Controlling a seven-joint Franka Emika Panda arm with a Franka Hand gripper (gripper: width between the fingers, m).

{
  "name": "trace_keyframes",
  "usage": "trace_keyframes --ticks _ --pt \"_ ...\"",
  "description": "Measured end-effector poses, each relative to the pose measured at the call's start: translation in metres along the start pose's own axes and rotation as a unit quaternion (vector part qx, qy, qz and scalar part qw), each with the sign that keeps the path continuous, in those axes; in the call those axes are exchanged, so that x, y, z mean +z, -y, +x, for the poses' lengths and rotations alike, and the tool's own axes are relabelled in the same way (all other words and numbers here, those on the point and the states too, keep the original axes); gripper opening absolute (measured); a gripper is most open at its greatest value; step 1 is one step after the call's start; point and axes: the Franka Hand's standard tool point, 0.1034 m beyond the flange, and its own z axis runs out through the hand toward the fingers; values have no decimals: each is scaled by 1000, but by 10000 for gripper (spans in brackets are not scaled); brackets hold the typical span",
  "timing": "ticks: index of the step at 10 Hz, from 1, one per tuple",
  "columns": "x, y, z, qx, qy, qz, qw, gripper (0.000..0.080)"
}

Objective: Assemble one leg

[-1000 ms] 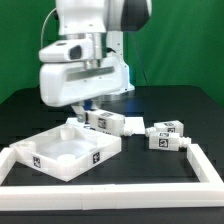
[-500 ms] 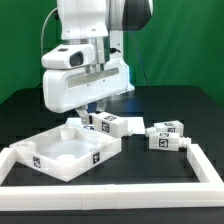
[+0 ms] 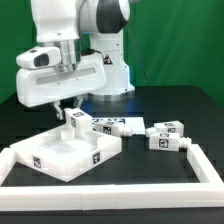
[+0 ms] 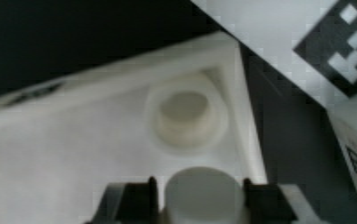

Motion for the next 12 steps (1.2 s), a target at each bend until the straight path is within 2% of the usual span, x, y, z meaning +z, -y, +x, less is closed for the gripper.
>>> trace_keyframes --ticks 3,4,5,6,7,8,9,10,12 --pt "1 0 -2 2 1 2 1000 218" --pt "1 -3 -8 4 0 -2 1000 218" --pt "0 -12 -33 24 -9 -24 999 218" --pt "-3 -19 -60 55 -12 -39 998 218" --pt "-2 -26 -82 88 -10 -40 995 218" --pt "1 -28 -91 101 -8 -38 994 218" --pt "0 -25 -89 106 2 -13 994 218" --pt "-1 -28 -88 105 -2 -19 994 218" --pt "1 -27 -89 105 0 -17 994 218"
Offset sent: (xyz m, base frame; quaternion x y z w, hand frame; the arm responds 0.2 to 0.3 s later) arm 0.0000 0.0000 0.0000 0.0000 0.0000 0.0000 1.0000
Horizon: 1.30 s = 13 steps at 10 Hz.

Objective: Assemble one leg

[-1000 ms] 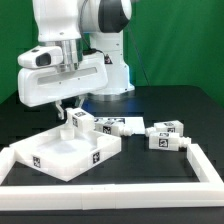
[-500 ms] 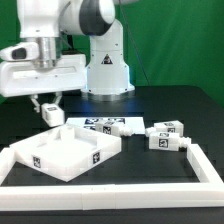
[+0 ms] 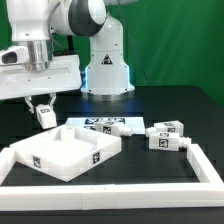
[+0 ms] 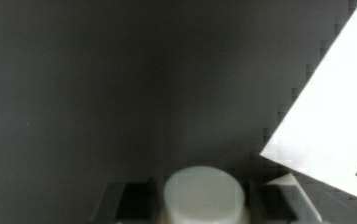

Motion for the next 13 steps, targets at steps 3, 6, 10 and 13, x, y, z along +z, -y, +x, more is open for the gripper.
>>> trace_keyframes --ticks 3,6,10,13 --pt "0 -17 -32 72 -10 -29 997 218" --pt "32 -5 -59 109 8 -20 994 218" --pt "44 2 -55 105 12 -12 994 218" --pt "44 2 -55 106 12 -12 994 477"
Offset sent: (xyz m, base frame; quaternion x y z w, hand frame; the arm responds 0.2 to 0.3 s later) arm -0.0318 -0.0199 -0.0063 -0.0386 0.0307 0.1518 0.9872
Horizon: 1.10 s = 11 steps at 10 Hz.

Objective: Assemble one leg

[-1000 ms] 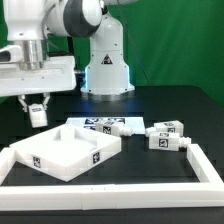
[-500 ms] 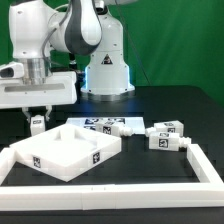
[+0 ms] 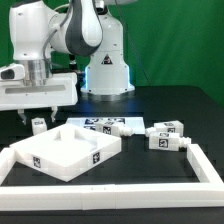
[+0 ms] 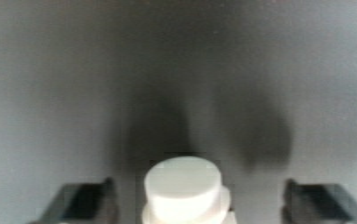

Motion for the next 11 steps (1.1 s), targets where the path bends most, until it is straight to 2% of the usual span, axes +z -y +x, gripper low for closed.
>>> trace_keyframes --ticks 1,2,3,4,5,6,7,10,11 --pt "-9 3 7 3 -5 -2 1000 592" --pt "-17 5 14 6 -6 3 1000 633" --pt "-24 8 24 12 -4 12 1000 633" --pt "-30 13 36 12 -8 12 1000 646" --pt "-35 21 47 -6 -6 18 1000 646" --pt "-43 24 61 -53 -11 16 998 646" --pt "-45 25 64 -83 -15 11 996 649" --pt "-42 25 61 -74 -12 14 997 649" --pt "-43 28 66 -85 -14 12 996 649"
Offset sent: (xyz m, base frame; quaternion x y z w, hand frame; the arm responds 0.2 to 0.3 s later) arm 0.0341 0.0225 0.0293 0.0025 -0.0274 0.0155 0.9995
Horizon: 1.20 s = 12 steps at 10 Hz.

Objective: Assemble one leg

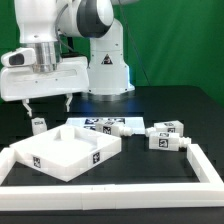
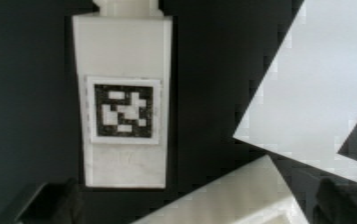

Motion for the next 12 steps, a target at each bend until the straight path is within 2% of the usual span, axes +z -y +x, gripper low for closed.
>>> trace_keyframes --ticks 1,3,4,8,9,10,12 --pt "-5 6 19 -30 -7 -6 1000 649" --pt "-9 16 56 -60 -15 -4 998 649" --pt "-6 20 70 -72 -19 -3 997 649" --pt "-1 21 71 -75 -19 -2 997 649" --pt "0 24 76 -86 -24 -10 996 649" --pt "5 37 86 -116 -34 -19 992 649" --pt "15 49 92 -131 -32 -15 991 649"
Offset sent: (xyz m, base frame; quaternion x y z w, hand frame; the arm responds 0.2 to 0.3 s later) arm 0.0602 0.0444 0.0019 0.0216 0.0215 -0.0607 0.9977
